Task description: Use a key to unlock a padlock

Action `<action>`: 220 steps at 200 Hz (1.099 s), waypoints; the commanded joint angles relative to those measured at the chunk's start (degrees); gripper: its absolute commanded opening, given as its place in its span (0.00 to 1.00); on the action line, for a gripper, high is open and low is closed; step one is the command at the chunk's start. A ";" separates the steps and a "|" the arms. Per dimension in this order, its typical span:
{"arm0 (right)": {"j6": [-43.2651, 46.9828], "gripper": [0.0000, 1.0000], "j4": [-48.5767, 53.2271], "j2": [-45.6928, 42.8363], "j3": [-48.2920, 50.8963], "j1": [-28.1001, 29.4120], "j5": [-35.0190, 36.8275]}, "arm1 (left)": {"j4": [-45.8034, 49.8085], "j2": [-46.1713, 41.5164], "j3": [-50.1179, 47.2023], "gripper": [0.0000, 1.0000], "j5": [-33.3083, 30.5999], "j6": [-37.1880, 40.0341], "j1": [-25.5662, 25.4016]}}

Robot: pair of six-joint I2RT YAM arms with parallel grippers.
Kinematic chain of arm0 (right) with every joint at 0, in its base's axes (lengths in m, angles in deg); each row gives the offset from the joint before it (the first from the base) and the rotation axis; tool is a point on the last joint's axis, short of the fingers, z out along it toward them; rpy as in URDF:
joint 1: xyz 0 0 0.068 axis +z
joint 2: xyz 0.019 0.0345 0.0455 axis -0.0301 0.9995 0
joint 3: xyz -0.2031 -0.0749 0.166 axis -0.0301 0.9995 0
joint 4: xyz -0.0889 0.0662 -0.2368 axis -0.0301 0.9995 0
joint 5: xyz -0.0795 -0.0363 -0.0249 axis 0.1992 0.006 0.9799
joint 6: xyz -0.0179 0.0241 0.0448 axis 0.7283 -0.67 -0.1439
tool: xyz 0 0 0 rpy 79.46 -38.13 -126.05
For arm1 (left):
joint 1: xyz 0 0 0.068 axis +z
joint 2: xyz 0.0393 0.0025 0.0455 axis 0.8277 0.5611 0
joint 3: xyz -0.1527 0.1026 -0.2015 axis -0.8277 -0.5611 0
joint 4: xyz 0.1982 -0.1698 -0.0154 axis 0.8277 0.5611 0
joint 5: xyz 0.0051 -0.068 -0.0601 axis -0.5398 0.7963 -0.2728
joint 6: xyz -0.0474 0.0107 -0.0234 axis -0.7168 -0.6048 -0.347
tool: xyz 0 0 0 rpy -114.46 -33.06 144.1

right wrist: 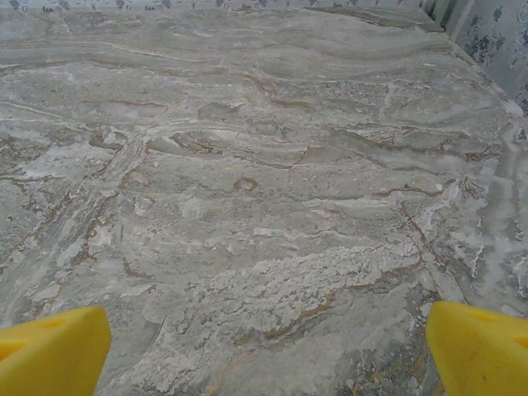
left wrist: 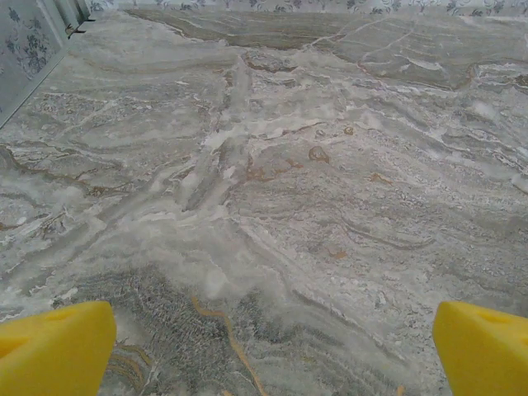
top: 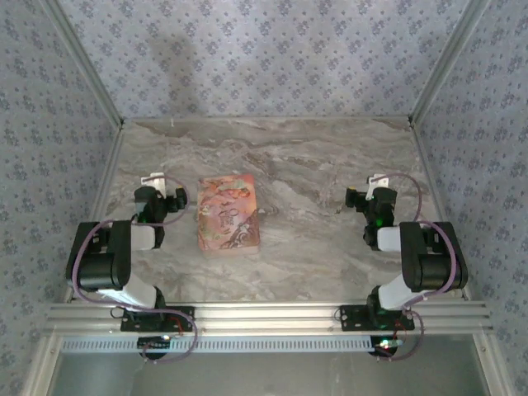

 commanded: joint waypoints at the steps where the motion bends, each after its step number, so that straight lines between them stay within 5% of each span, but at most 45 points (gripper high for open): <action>1: 0.60 1.00 -1.05 -0.08 -0.46 -0.15 -0.43 | -0.12 -0.31 0.75 0.98 1.15 1.03 0.20; 174: 0.39 1.00 -0.44 -0.76 -0.66 -0.32 -0.54 | 0.07 -0.59 0.87 0.98 0.26 0.37 0.51; 196: 0.96 1.00 8.83 -6.89 -3.35 0.24 0.26 | 8.74 -4.88 3.53 0.98 -4.38 -0.88 -0.02; 220: -0.34 1.00 18.64 -13.36 -6.64 0.47 0.07 | 23.15 -9.38 8.73 0.98 -2.47 -3.95 0.29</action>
